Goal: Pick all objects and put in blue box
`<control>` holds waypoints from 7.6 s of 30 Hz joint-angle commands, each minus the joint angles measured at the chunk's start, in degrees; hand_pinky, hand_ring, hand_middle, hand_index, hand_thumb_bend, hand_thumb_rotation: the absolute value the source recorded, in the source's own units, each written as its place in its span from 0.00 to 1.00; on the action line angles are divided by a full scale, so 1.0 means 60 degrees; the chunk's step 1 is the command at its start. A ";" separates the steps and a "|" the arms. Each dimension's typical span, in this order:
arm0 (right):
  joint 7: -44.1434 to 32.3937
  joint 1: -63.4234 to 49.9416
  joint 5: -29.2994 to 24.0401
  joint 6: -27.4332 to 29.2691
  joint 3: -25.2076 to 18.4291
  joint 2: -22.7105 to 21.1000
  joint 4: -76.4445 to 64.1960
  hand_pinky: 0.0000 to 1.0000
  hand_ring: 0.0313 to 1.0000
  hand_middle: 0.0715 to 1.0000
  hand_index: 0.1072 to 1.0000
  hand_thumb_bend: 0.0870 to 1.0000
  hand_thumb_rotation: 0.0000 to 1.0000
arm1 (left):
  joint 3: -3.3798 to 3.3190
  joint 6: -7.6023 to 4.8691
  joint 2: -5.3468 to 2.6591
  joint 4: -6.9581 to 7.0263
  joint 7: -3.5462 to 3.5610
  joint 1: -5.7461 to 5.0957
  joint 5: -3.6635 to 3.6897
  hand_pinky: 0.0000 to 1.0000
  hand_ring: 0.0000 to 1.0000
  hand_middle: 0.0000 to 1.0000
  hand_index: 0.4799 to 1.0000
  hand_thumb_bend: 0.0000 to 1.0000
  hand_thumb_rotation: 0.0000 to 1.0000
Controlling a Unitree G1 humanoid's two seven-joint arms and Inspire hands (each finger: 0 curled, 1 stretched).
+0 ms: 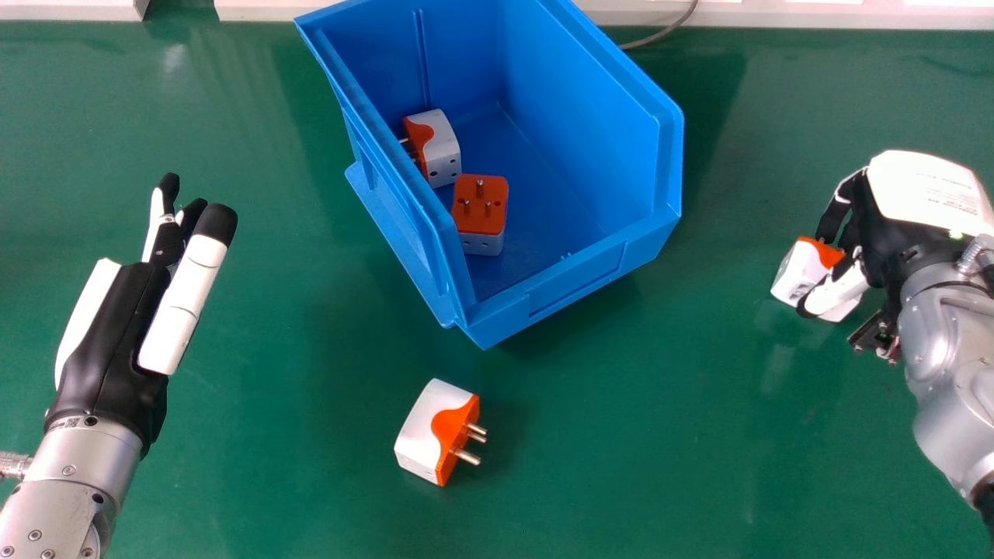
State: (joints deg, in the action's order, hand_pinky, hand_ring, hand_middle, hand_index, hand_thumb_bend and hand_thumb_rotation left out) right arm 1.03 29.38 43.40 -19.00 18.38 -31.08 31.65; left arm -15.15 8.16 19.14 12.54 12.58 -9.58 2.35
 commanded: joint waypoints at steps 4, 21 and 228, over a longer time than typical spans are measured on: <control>-0.0056 -0.0174 -0.0285 -0.0142 -0.0303 -0.0031 -0.0676 0.29 0.38 0.47 0.44 0.46 0.00 | -0.0129 -0.0080 0.0178 0.0251 0.0046 -0.0053 0.0035 1.00 1.00 1.00 1.00 0.83 1.00; -0.1310 -0.3012 -0.0406 0.0305 -0.1586 -0.1101 -0.7160 0.27 0.31 0.46 0.39 0.46 0.00 | -0.0044 -0.0139 0.0177 0.0040 0.0025 0.0101 0.0008 1.00 1.00 1.00 1.00 0.84 1.00; 0.0486 -0.4811 0.3145 0.0880 0.4010 0.4208 -0.4241 0.84 0.89 0.91 0.89 0.31 0.67 | 0.0429 0.0475 -0.0480 0.0593 -0.0500 0.0094 -0.0122 1.00 1.00 1.00 1.00 0.80 1.00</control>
State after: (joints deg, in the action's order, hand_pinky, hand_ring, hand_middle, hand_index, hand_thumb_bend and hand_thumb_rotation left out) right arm 5.35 -0.12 61.87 -13.31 41.57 -6.23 6.09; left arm -12.32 10.78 16.25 14.12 9.73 -8.97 1.12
